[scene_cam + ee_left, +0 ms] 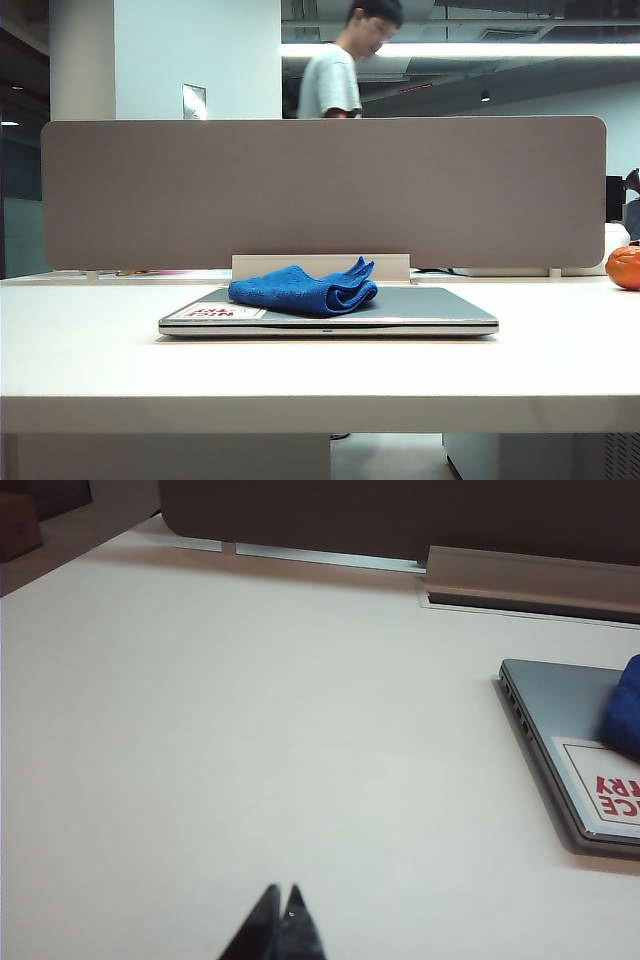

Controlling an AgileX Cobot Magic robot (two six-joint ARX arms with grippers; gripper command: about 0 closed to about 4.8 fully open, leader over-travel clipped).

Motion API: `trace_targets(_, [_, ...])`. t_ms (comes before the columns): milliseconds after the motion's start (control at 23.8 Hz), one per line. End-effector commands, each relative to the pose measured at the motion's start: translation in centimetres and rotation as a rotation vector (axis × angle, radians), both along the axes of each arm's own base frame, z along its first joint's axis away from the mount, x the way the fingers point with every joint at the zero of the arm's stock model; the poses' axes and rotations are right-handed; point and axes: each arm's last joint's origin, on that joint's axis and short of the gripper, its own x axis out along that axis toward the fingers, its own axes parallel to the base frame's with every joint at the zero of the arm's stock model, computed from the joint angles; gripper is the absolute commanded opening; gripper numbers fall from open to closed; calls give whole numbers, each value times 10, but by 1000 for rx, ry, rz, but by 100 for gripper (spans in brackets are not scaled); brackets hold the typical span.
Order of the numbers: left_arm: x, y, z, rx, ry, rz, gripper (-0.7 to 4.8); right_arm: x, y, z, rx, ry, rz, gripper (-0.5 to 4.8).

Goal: Pick up the blue rag and put it over the laptop.

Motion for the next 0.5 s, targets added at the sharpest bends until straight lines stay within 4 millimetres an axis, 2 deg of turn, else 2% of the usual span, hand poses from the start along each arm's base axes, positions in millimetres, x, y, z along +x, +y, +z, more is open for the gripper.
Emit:
trace_targets(42, [0,0,2,4,-13,-4,-6,1,-4,0,-4,-12,-124,-5])
trace_targets(504, [0,0,2,4,-13,-4,-6,0,-5,-6,-46,49,-166,-5])
